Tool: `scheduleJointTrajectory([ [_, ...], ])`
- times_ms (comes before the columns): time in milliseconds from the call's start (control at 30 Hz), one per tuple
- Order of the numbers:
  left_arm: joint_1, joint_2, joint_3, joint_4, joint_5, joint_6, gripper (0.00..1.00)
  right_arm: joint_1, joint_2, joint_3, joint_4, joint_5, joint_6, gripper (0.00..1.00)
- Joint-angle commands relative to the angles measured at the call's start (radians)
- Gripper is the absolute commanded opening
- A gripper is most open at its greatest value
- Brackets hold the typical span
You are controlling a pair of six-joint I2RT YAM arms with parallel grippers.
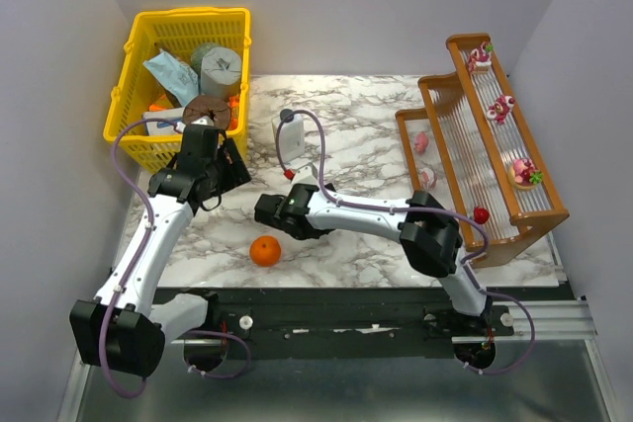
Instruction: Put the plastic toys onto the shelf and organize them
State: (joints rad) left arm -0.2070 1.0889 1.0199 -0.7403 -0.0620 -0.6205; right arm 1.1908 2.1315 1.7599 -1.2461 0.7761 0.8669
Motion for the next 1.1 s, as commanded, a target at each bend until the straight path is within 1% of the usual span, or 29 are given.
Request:
scheduleJointTrajectory([
  [0,0.024,0.017,0.039,0.010,0.037,0.025,0.80,-0.005,0.062,0.032,-0.004,0.100,-0.003,0.69],
  [33,0.026,0.016,0.036,0.015,0.034,0.025,0.80,-0.008,0.073,0.029,0.022,0.107,-0.025,0.68],
  [167,0.038,0.019,0.028,0.016,0.039,0.024,0.80,-0.022,0.100,0.026,0.037,0.124,-0.037,0.68],
  [500,0.041,0.022,0.025,0.036,0.034,0.033,0.77,-0.056,0.097,-0.007,0.103,0.152,-0.086,0.67],
  [733,0.041,0.023,0.016,0.038,0.027,0.031,0.75,-0.062,0.094,-0.016,0.134,0.135,-0.109,0.59],
  [867,0.043,0.023,0.012,0.041,0.027,0.030,0.75,-0.063,0.091,-0.028,0.135,0.127,-0.100,0.49],
  [1067,0.043,0.026,0.008,0.044,0.033,0.030,0.75,-0.063,0.094,-0.037,0.120,0.118,-0.080,0.49],
])
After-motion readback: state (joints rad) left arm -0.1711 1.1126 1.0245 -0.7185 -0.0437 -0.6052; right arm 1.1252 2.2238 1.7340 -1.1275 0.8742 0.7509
